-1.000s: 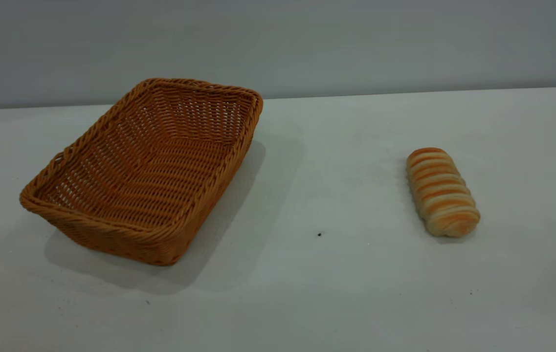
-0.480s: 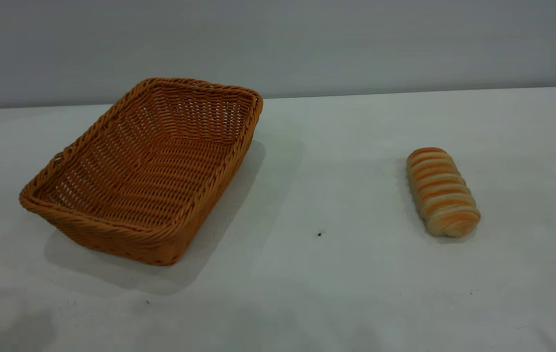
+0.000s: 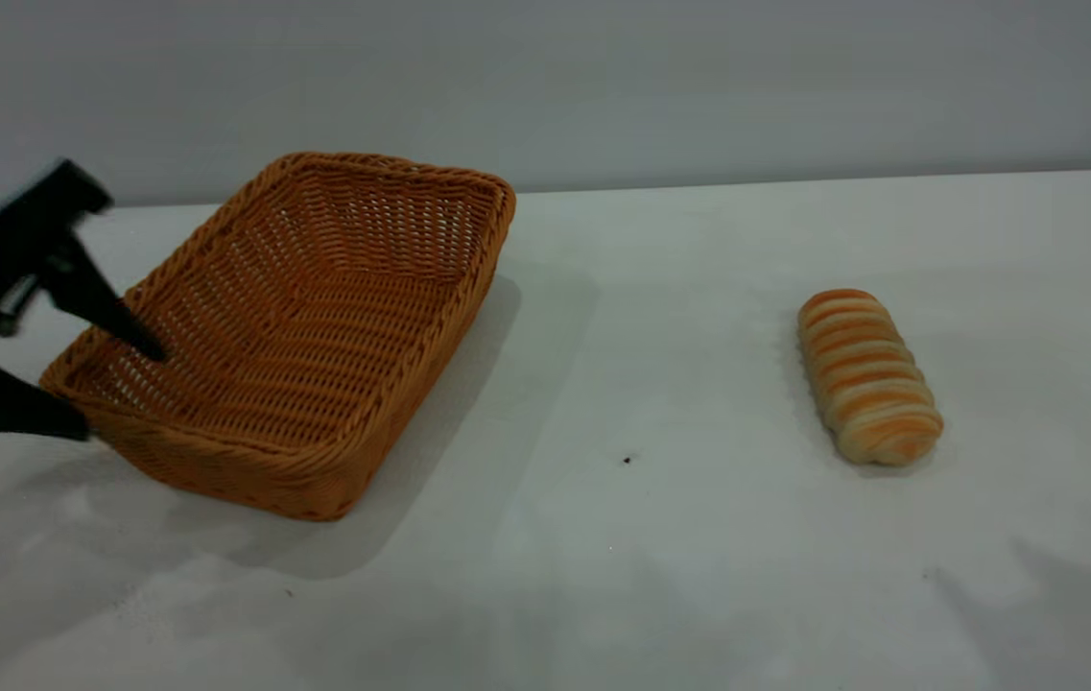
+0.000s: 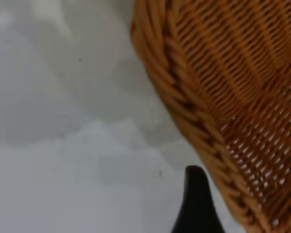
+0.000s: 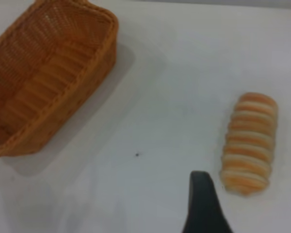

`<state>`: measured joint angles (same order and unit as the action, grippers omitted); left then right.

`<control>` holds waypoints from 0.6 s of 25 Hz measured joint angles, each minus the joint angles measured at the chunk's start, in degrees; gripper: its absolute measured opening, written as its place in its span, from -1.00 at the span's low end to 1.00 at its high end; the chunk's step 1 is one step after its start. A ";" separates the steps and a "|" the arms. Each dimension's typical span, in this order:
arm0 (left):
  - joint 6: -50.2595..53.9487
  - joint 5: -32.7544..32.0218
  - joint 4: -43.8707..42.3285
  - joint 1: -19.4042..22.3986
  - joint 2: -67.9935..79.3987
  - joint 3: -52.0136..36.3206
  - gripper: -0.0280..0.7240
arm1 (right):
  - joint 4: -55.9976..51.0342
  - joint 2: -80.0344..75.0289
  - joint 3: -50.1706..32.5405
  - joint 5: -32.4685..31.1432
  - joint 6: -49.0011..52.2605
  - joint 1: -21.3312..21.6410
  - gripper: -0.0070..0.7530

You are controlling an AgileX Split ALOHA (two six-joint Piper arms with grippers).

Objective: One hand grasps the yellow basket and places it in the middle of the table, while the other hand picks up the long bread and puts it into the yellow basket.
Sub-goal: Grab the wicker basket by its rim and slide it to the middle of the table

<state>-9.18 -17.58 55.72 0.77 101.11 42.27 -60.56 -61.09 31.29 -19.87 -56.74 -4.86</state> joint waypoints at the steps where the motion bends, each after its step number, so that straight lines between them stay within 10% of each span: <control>1: -0.13 1.41 0.90 -0.89 1.01 0.06 0.62 | -1.03 -0.07 0.06 -0.15 -1.14 0.00 0.43; 15: 0.04 11.78 14.11 -8.70 15.04 2.67 0.57 | -3.82 -0.07 0.23 -1.35 -4.21 0.00 0.43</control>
<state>-9.14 -5.79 69.83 -7.93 116.15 44.94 -64.38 -61.16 31.52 -21.22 -60.95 -4.86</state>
